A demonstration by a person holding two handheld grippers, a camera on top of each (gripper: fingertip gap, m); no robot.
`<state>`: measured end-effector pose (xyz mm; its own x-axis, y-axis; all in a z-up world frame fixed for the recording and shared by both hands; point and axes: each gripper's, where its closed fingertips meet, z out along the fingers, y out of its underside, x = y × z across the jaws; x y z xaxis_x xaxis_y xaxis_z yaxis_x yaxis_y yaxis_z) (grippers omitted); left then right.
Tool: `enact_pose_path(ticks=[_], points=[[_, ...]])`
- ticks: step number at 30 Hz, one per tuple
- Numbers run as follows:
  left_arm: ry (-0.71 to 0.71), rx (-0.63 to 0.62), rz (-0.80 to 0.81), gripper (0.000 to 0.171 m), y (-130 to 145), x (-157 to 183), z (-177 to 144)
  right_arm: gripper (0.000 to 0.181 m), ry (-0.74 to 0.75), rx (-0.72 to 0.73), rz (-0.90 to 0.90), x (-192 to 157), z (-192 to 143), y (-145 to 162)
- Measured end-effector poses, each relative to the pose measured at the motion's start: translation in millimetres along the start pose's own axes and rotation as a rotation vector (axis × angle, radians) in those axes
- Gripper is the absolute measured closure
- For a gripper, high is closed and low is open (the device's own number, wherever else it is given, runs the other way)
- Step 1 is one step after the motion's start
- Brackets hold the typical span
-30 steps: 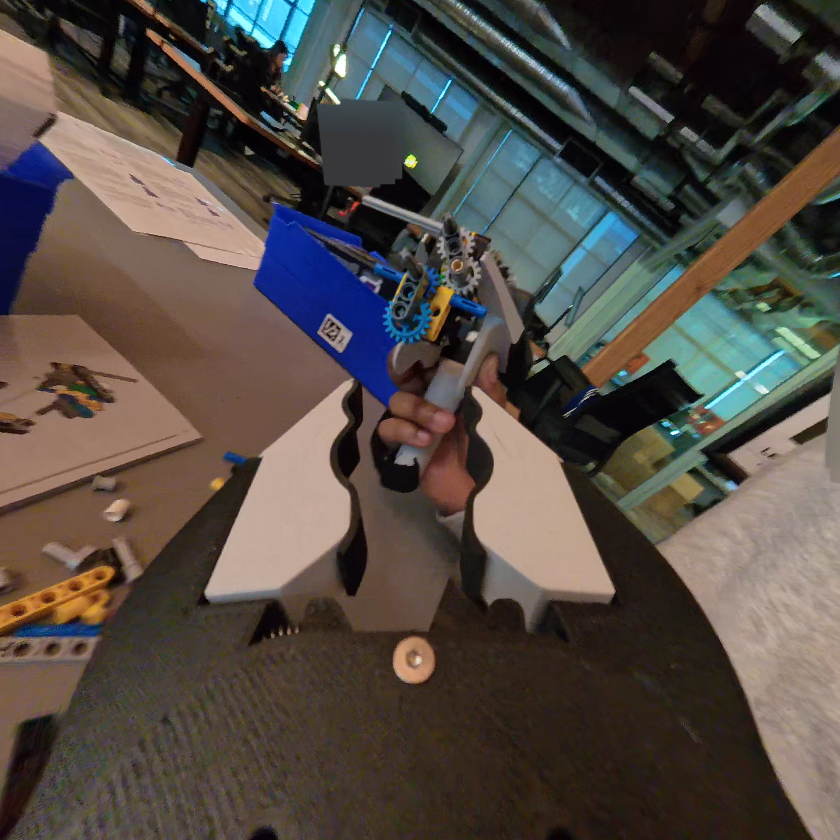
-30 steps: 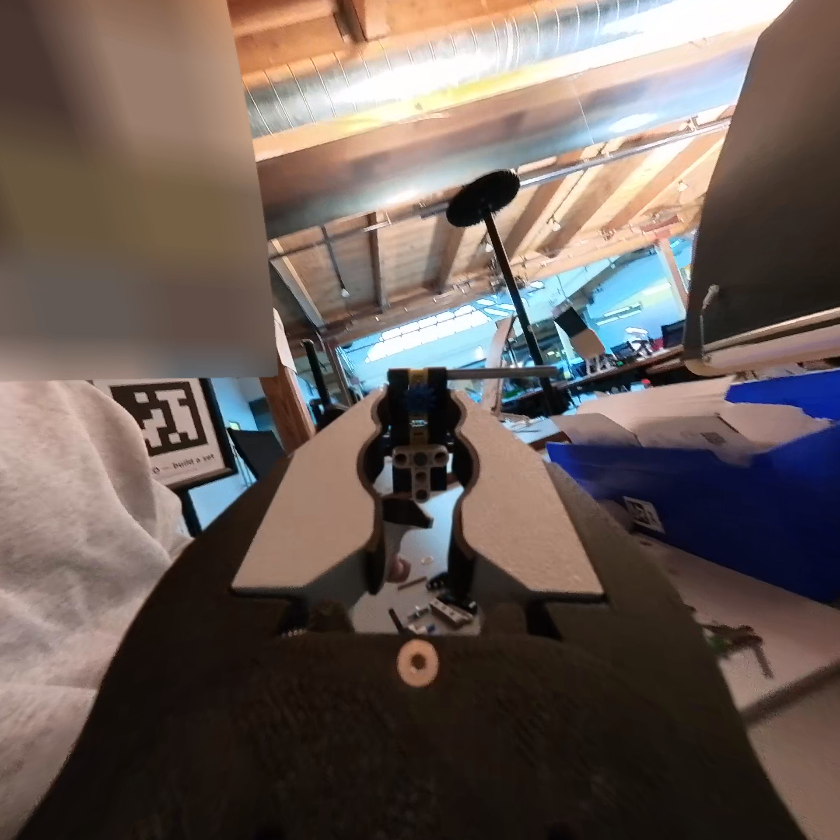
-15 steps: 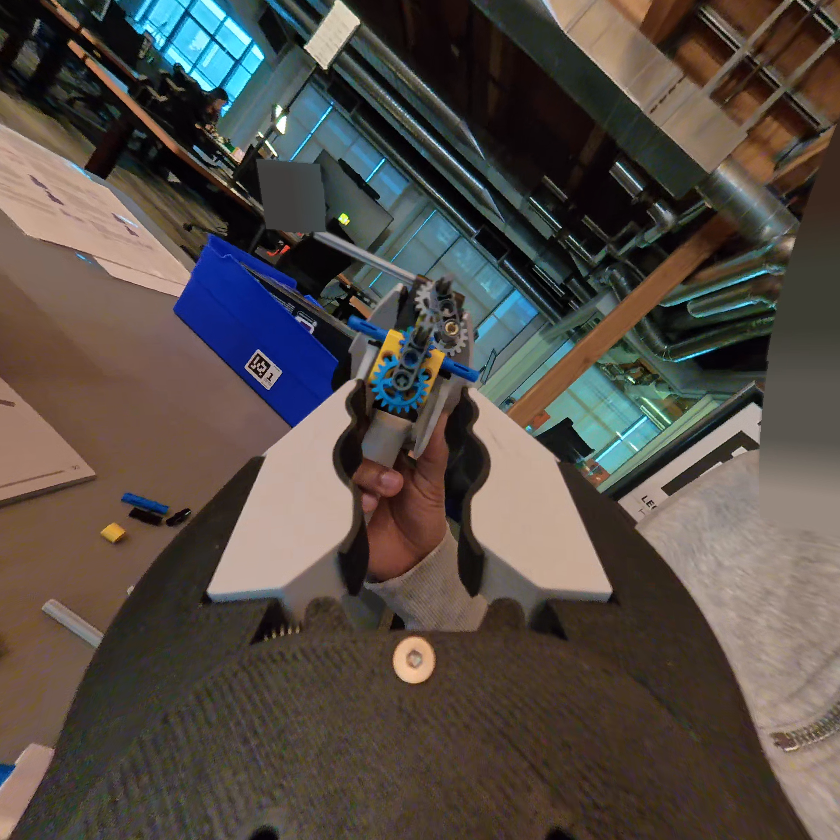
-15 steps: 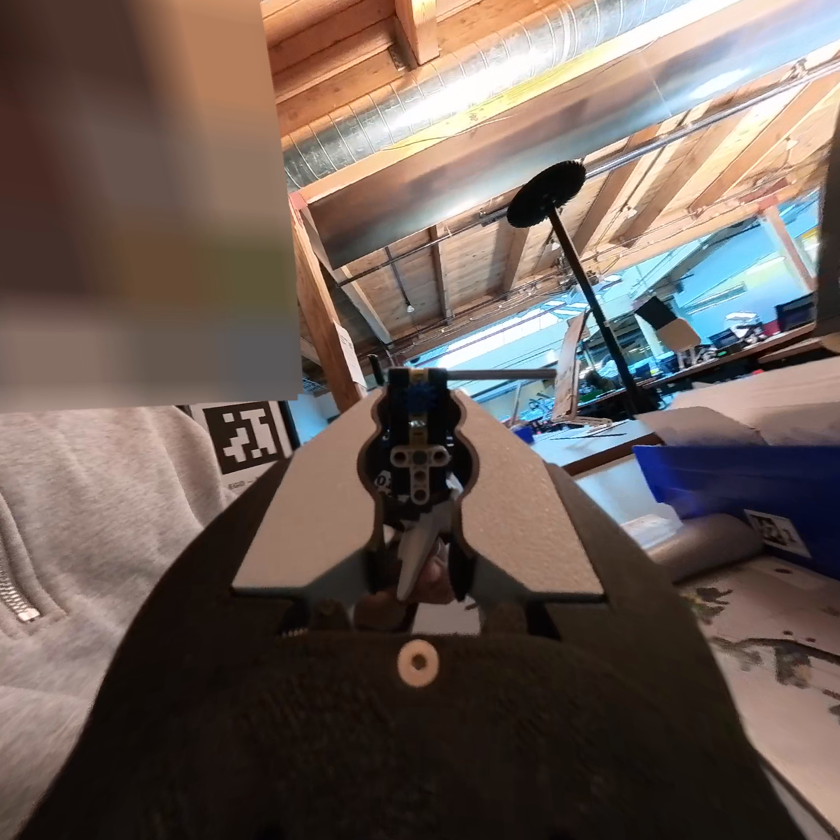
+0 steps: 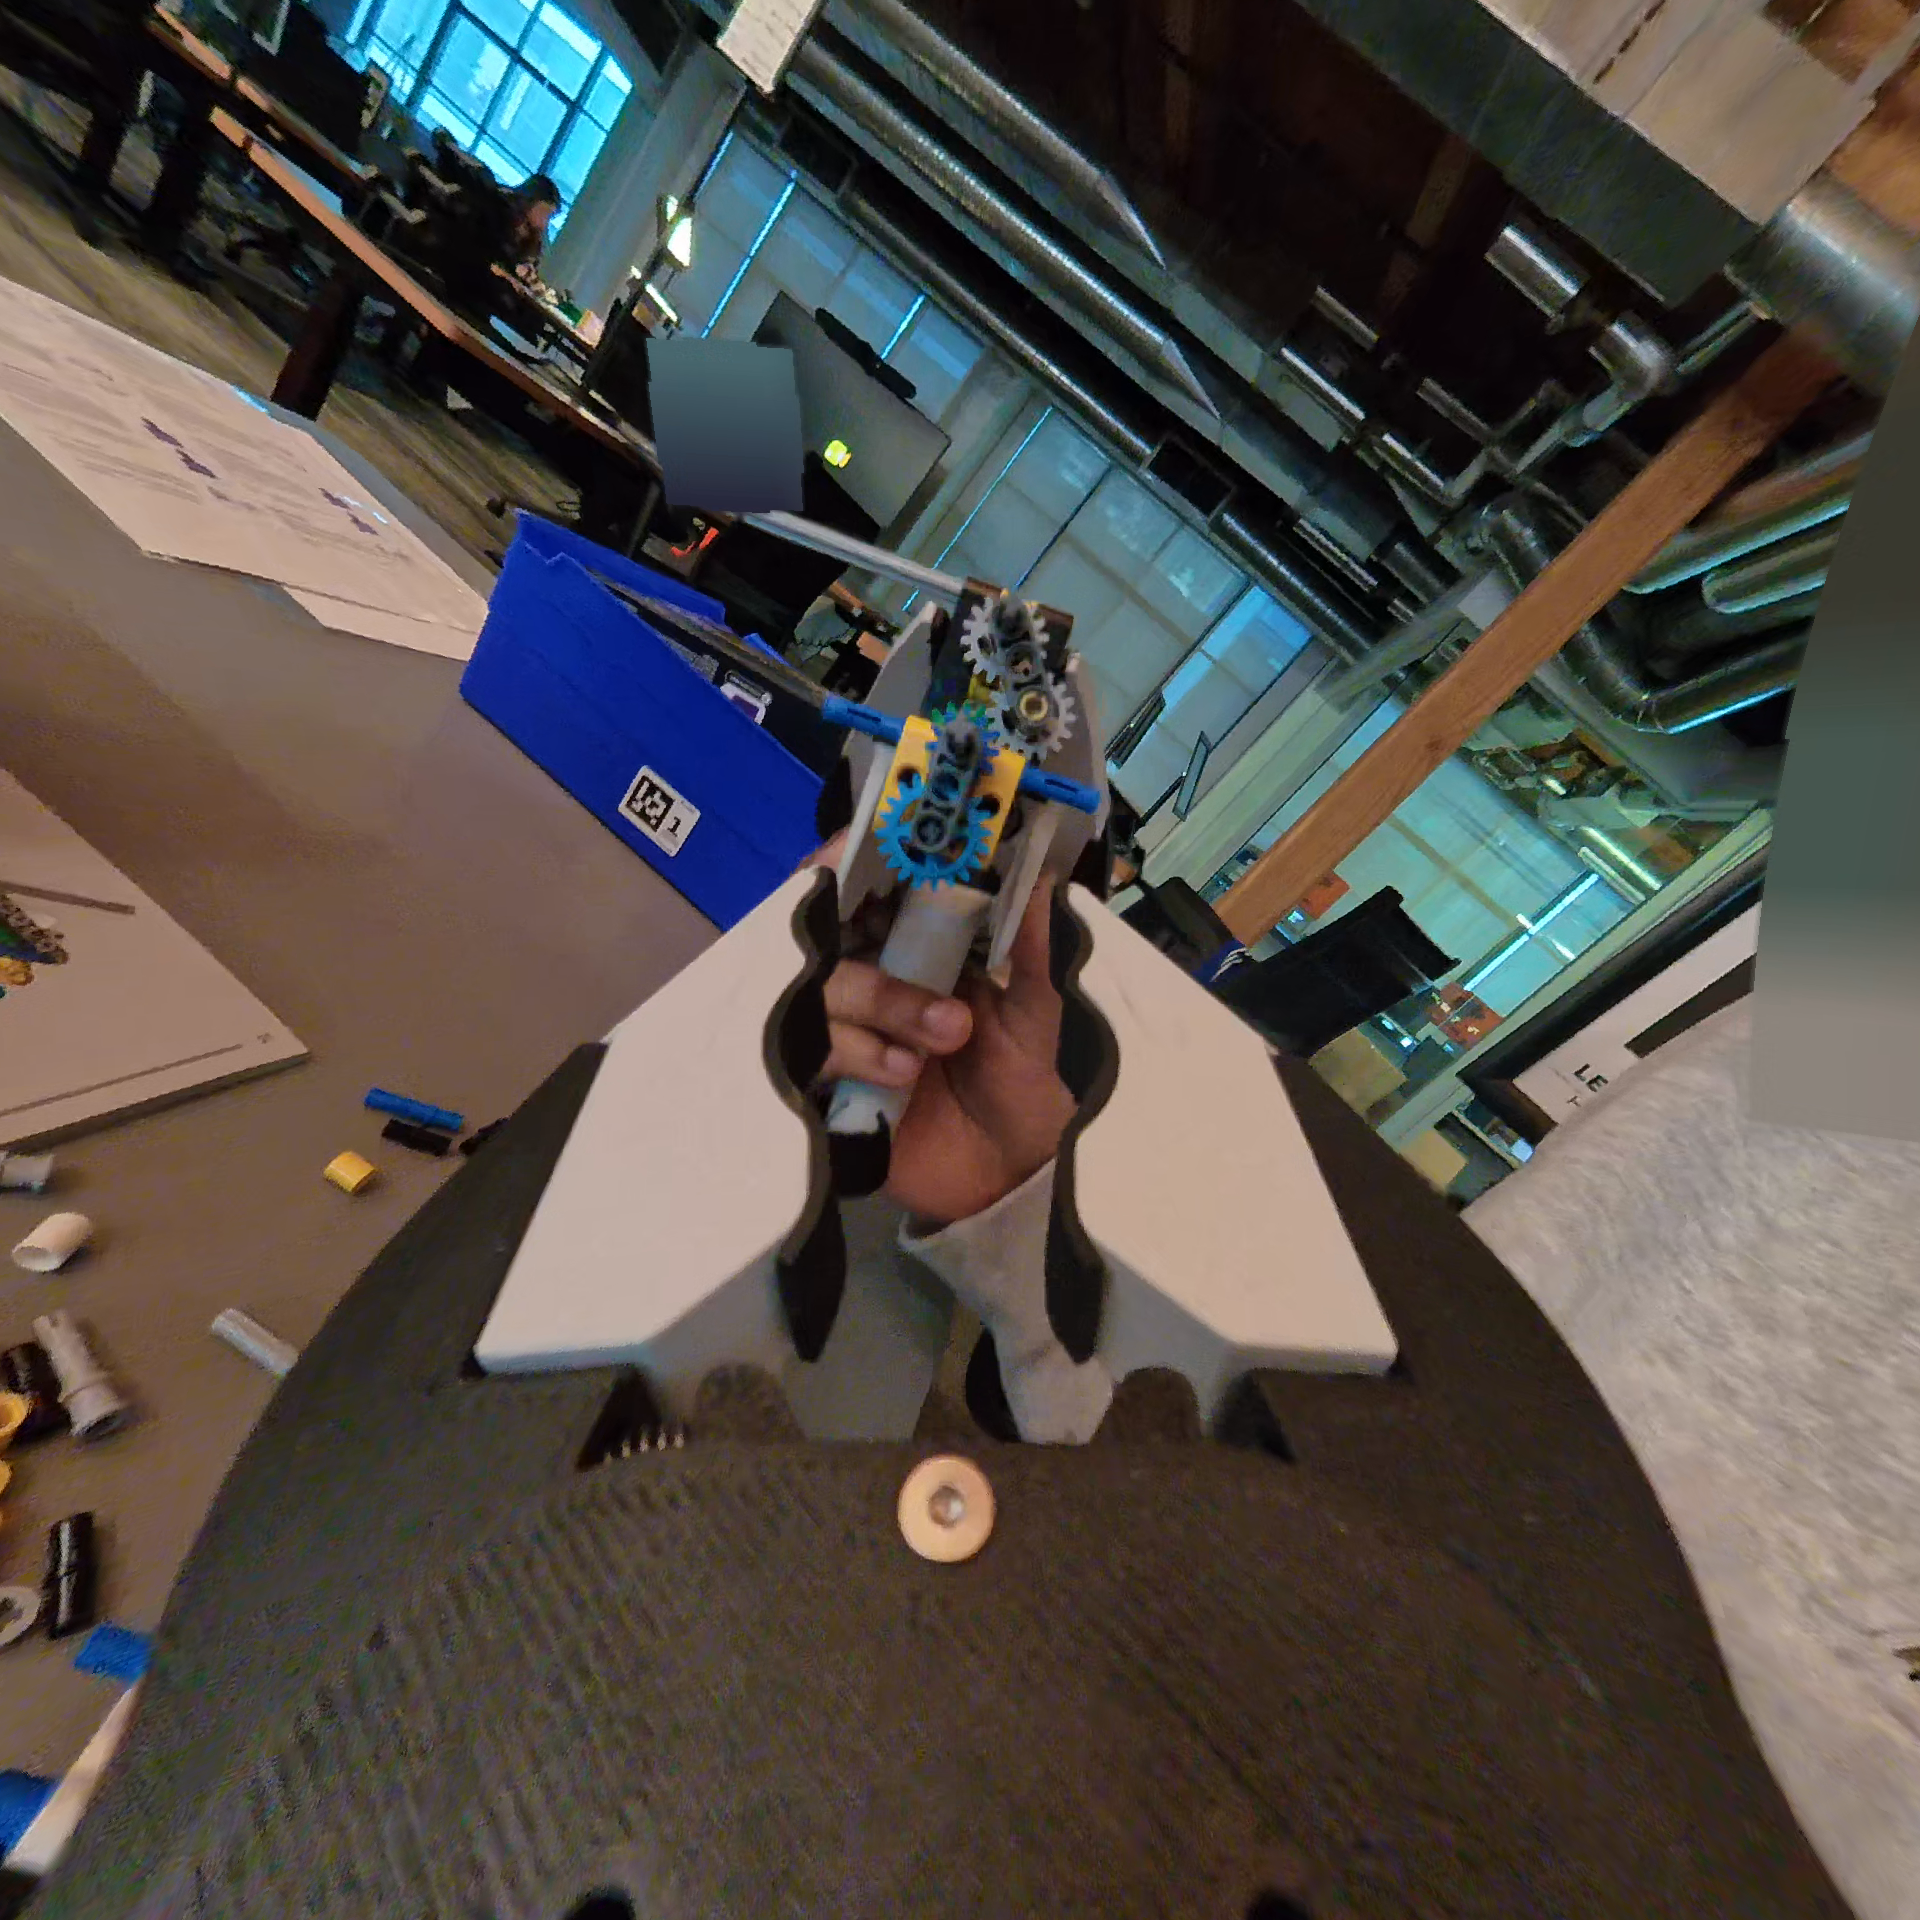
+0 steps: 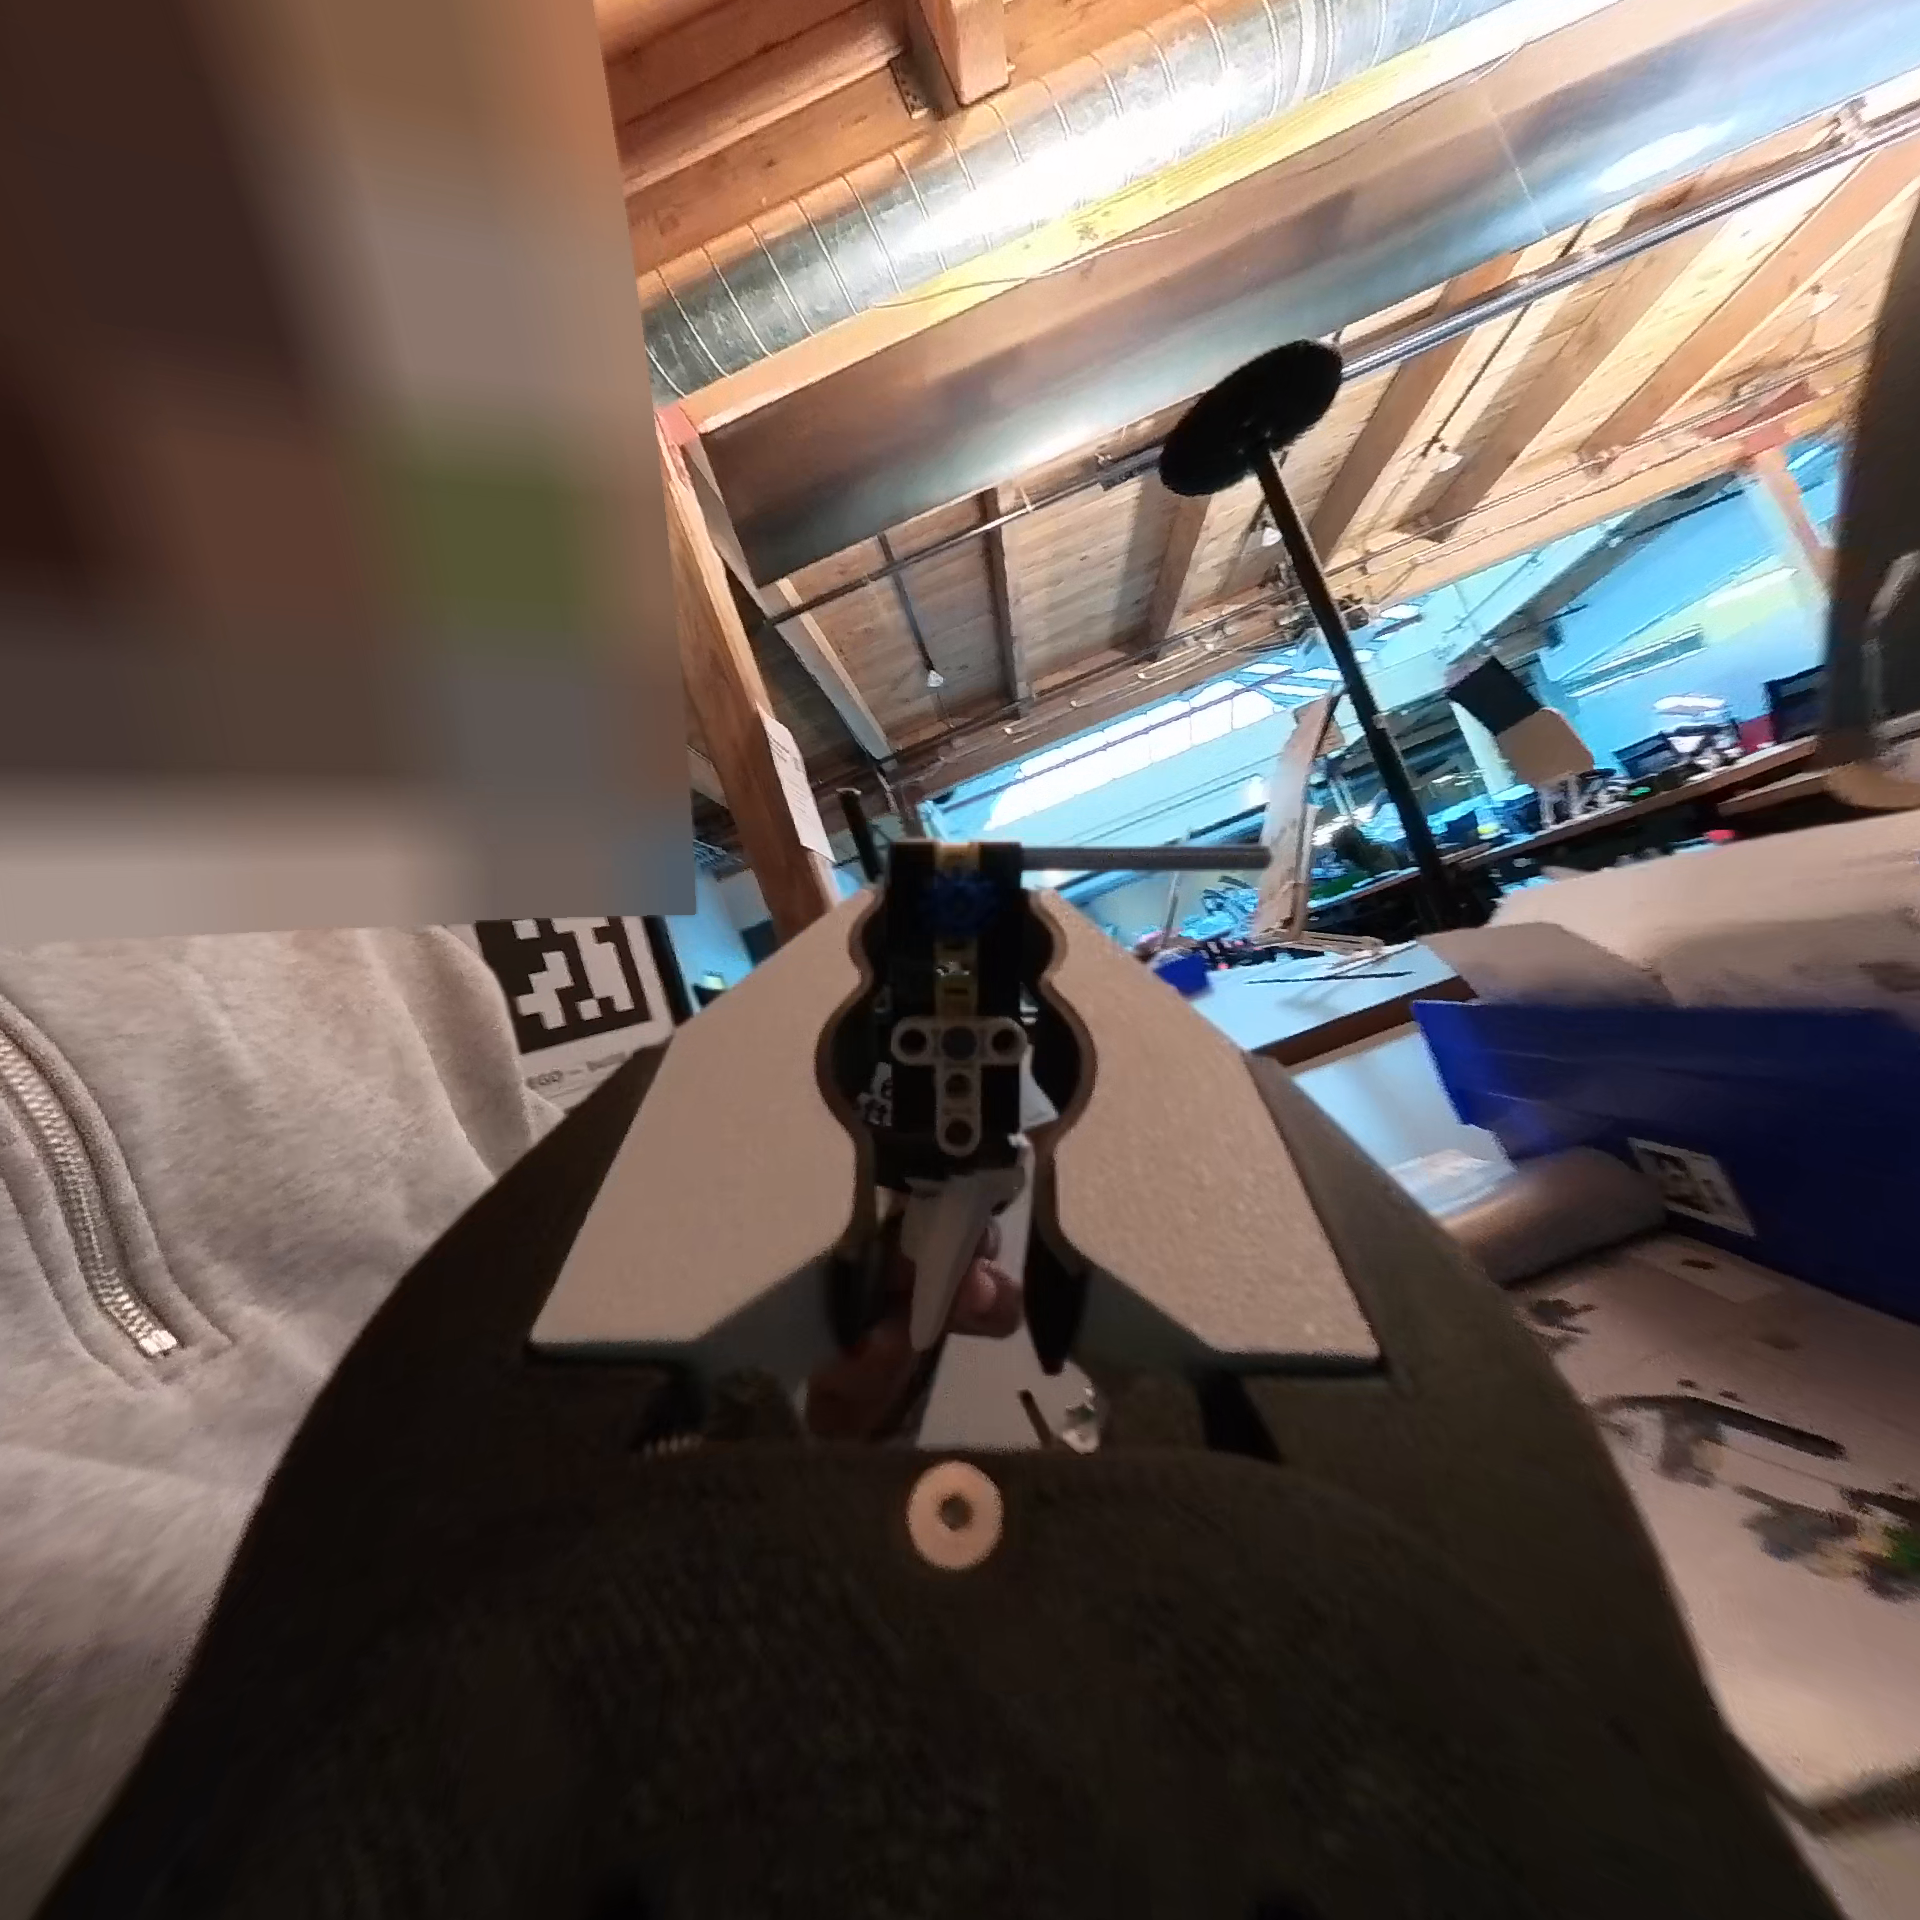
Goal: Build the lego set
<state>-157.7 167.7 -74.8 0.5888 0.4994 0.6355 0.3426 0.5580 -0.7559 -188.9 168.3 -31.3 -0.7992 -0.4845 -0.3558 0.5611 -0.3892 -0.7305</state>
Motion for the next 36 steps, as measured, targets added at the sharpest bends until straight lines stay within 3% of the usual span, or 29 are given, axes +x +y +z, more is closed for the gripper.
enact_pose_path(ticks=[8,36], points=[[-0.049,-0.032,0.058,0.132,5,-9,-6,0.159,0.075,0.054,-0.083,3,-33,-31],[-0.078,-0.062,0.143,0.130,11,-8,-10,0.159,0.111,-0.092,-0.124,8,-33,-12]])
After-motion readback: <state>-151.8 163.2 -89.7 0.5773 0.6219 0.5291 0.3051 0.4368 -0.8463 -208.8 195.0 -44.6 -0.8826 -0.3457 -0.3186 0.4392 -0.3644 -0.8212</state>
